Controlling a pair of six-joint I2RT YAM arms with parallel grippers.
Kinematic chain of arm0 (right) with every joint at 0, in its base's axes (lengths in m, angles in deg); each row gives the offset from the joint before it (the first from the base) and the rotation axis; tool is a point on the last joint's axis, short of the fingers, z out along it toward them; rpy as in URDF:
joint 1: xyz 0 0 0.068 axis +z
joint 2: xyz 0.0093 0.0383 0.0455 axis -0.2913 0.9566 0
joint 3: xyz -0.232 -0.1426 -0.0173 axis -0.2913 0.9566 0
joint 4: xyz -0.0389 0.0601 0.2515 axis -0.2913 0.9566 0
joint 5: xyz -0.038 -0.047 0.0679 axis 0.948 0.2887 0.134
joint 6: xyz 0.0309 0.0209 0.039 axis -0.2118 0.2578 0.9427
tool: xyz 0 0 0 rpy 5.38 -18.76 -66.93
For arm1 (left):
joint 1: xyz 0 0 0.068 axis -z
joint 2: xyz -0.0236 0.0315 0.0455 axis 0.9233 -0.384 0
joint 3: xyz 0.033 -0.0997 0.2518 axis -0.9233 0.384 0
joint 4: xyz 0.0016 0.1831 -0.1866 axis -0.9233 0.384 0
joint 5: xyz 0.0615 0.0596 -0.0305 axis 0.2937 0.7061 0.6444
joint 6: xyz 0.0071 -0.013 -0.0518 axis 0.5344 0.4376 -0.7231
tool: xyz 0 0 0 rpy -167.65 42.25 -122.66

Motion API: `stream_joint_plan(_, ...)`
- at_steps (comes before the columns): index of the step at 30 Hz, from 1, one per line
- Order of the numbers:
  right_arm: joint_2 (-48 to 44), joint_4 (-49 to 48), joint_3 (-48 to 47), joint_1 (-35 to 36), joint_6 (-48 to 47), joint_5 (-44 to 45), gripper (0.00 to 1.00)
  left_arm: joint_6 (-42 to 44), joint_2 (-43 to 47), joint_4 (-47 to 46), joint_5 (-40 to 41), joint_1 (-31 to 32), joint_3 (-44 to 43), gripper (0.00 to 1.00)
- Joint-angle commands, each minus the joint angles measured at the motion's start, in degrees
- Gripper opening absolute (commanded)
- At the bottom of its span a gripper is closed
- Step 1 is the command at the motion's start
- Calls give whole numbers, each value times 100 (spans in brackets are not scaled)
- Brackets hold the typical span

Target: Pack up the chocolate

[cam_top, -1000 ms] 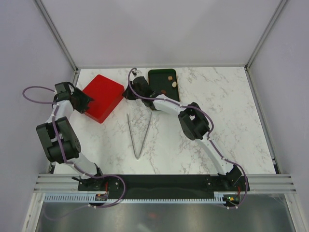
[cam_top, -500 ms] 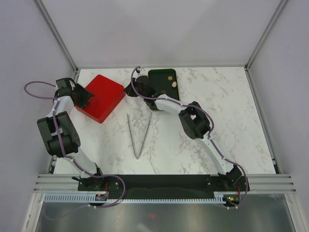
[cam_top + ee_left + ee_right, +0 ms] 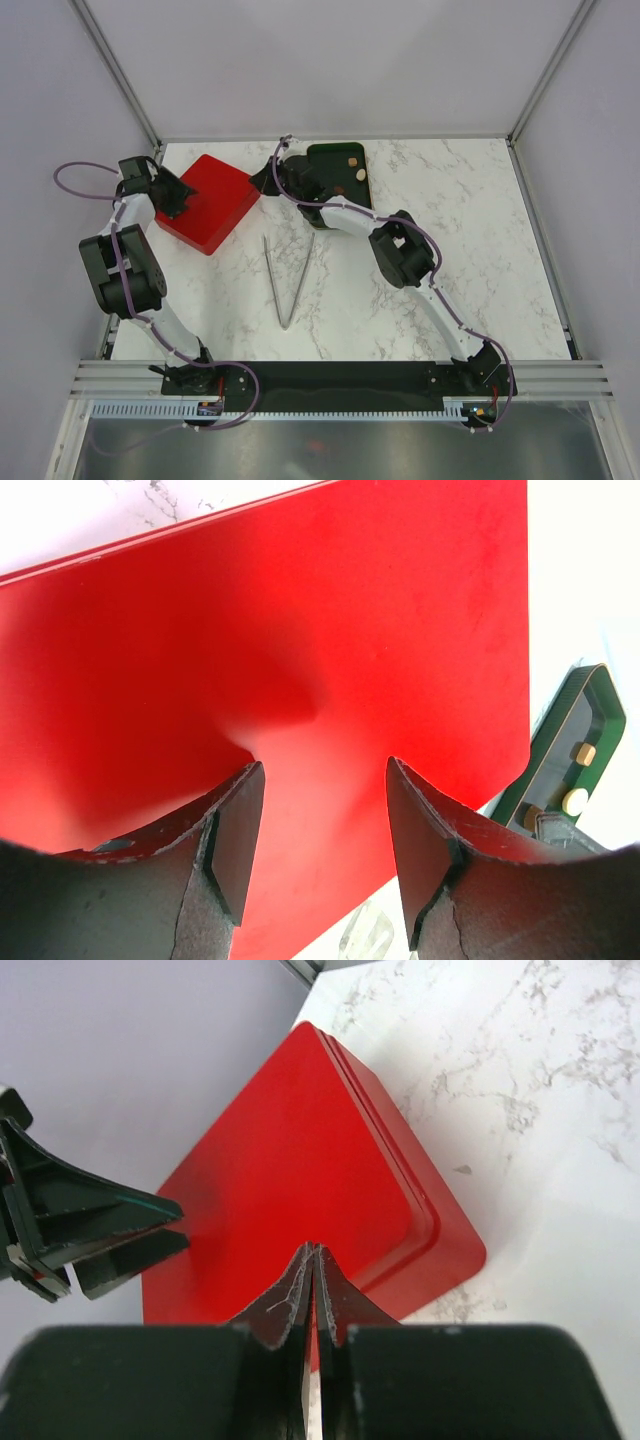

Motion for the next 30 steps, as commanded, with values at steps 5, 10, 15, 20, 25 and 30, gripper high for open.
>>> stream_joint_plan(5,979,829,-1187,35,299,-83,7,208,-344,414,496,96,211,61)
stream_joint_plan(10,998,1279,-1197,0,177,180,7,208,-352,449,514,114,220,61)
stream_joint_plan(15,813,1454,-1012,-1,18,470,7,200,-370,458,435,123,45,61)
stream_joint_plan(20,848,1552,-1056,-1,18,462,7,463,-309,668,864,123,-517,61)
stream_joint_plan(25,822,1552,-933,-1,45,365,7,621,-431,950,1479,114,-1133,60)
stream_joint_plan(30,804,1526,-784,8,53,243,7,630,-554,1082,2544,35,-897,62)
